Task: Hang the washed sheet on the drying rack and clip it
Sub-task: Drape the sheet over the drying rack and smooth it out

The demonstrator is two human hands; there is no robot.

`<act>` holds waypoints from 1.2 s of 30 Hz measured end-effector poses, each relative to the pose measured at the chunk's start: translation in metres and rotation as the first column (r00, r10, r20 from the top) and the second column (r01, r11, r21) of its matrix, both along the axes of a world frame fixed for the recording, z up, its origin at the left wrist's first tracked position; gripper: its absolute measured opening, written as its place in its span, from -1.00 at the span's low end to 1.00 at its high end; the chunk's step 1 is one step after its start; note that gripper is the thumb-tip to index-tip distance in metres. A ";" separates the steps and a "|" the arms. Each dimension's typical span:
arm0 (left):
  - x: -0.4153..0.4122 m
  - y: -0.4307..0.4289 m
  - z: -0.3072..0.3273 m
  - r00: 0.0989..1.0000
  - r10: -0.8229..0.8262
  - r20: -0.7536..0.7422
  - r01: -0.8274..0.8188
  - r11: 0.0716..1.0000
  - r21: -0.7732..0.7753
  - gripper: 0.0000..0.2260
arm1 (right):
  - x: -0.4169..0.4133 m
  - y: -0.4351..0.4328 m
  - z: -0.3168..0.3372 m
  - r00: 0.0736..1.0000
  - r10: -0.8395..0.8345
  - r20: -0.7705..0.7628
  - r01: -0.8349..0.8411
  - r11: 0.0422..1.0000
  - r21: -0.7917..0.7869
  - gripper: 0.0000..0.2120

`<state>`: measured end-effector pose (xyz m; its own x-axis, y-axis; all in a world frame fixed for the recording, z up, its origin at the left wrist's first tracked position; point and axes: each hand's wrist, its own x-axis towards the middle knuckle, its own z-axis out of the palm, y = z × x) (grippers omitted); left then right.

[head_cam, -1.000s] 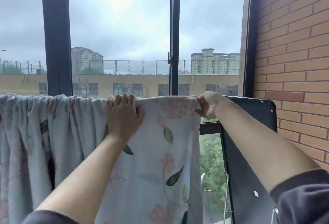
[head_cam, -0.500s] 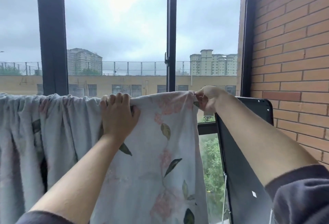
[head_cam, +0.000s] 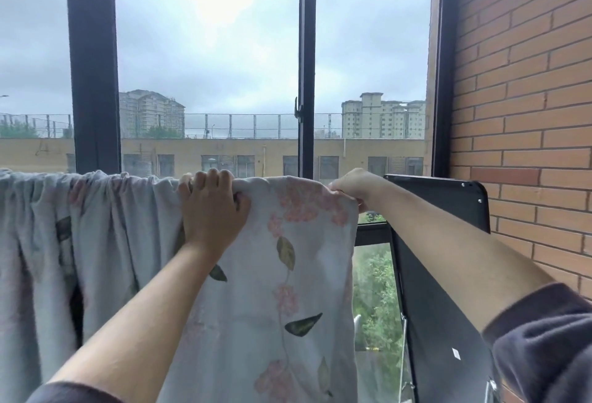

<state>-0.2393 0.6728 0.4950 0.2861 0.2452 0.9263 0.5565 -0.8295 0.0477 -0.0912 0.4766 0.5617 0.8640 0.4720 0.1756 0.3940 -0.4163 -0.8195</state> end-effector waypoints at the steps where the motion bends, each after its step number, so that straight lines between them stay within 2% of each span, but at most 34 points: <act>1: -0.001 0.000 0.000 1.000 0.003 0.006 -0.003 1.000 0.008 -0.75 | 0.002 0.002 -0.001 1.000 -0.003 -0.008 0.004 1.000 0.029 -0.86; 4: -0.005 0.001 0.000 1.000 0.010 0.011 -0.010 1.000 0.022 -0.77 | 0.004 0.007 -0.001 0.997 -0.022 -0.072 0.039 0.970 0.240 -0.79; 6: -0.006 0.002 0.000 1.000 0.011 0.013 -0.011 1.000 0.027 -0.76 | 0.007 0.007 0.000 1.000 -0.004 -0.021 0.010 0.957 0.289 -0.83; 9: -0.007 0.004 0.000 1.000 0.015 0.014 -0.016 0.999 0.031 -0.76 | 0.003 -0.002 0.003 0.990 0.116 0.074 -0.121 0.990 0.068 -0.84; 11: -0.005 0.003 0.000 1.000 0.018 0.006 -0.018 1.000 0.023 -0.75 | -0.001 -0.009 0.008 0.979 0.162 0.127 -0.149 0.983 -0.110 -0.88; 14: -0.001 0.000 0.001 1.000 0.009 -0.006 -0.009 1.000 0.010 -0.74 | -0.009 -0.011 0.013 0.897 0.177 0.405 0.016 0.903 -0.429 -0.80; 16: -0.001 -0.002 0.001 1.000 0.006 -0.015 -0.006 1.000 -0.001 -0.73 | -0.017 -0.008 0.012 0.838 0.172 0.518 0.152 0.837 -0.525 -0.73; 17: -0.002 -0.002 0.001 1.000 0.006 -0.021 -0.006 1.000 -0.006 -0.73 | -0.019 -0.006 0.012 0.842 0.146 0.520 0.177 0.836 -0.520 -0.72; 18: -0.004 -0.002 0.001 1.000 0.008 -0.025 -0.008 1.000 -0.011 -0.72 | -0.018 -0.005 0.013 0.881 0.099 0.462 0.150 0.869 -0.472 -0.73; 19: -0.006 -0.002 0.001 1.000 0.009 -0.025 -0.010 1.000 -0.012 -0.72 | -0.015 -0.006 0.015 0.946 0.043 0.320 0.083 0.926 -0.368 -0.74; 20: -0.008 -0.001 0.001 1.000 0.010 -0.023 -0.010 1.000 -0.008 -0.72 | -0.011 -0.007 0.017 0.996 0.018 0.087 0.001 0.977 -0.214 -0.76; 21: -0.009 0.000 0.001 1.000 0.012 -0.022 -0.013 1.000 -0.004 -0.72 | -0.009 -0.010 0.019 0.984 0.056 -0.168 -0.062 0.997 -0.034 -0.76; 22: -0.011 0.001 0.001 1.000 0.017 -0.023 -0.017 1.000 -0.003 -0.73 | -0.006 -0.013 0.020 0.923 0.128 -0.363 -0.077 0.986 0.150 -0.76; 23: -0.011 0.001 0.001 0.999 0.020 -0.026 -0.020 1.000 -0.003 -0.73 | -0.003 -0.014 0.021 0.861 0.194 -0.470 -0.038 0.946 0.322 -0.75; 25: -0.011 0.001 0.001 0.999 0.022 -0.030 -0.022 1.000 0.003 -0.74 | 0.006 -0.016 0.023 0.811 0.268 -0.520 0.100 0.812 0.574 -0.75; 26: -0.010 0.001 0.001 0.999 0.025 -0.033 -0.025 1.000 0.009 -0.73 | 0.008 -0.017 0.023 0.815 0.277 -0.510 0.150 0.749 0.646 -0.76; 27: -0.009 0.002 0.001 0.999 0.024 -0.037 -0.024 1.000 0.017 -0.73 | 0.009 -0.016 0.022 0.841 0.260 -0.474 0.158 0.720 0.676 -0.78; 28: -0.008 0.002 0.002 0.999 0.017 -0.044 -0.015 1.000 0.027 -0.73 | 0.008 -0.016 0.021 0.898 0.183 -0.401 0.139 0.746 0.651 -0.84; 29: -0.008 0.003 0.003 0.999 0.006 -0.054 -0.004 0.999 0.039 -0.73 | 0.006 -0.014 0.020 0.959 0.066 -0.275 0.109 0.812 0.574 -0.89; 30: -0.007 0.004 0.003 0.998 -0.004 -0.065 0.008 0.999 0.054 -0.73 | 0.003 -0.009 0.017 0.994 -0.047 -0.095 0.087 0.881 0.466 -0.87; 31: -0.006 0.004 0.004 0.997 -0.016 -0.072 0.021 0.997 0.070 -0.72 | -0.003 -0.004 0.012 0.985 -0.126 0.121 0.077 0.933 0.351 -0.84; 33: -0.005 0.003 0.006 0.997 -0.045 -0.068 0.051 0.995 0.089 -0.70 | -0.021 0.009 -0.001 0.840 -0.135 0.526 0.108 0.991 0.081 -0.79; 34: -0.005 0.003 0.007 0.996 -0.057 -0.066 0.063 0.994 0.092 -0.69 | -0.032 0.018 -0.008 0.744 -0.096 0.661 0.184 0.981 -0.065 -0.74; 36: -0.007 0.006 0.008 0.994 -0.087 -0.068 0.093 0.991 0.092 -0.70 | -0.047 0.038 -0.017 0.635 -0.019 0.772 0.394 0.868 -0.302 -0.59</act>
<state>-0.2466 0.6785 0.5032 0.3619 0.1277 0.9234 0.4789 -0.8753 -0.0667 -0.1378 0.5142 0.5442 0.6175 0.4803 0.6229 0.6309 -0.7754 -0.0275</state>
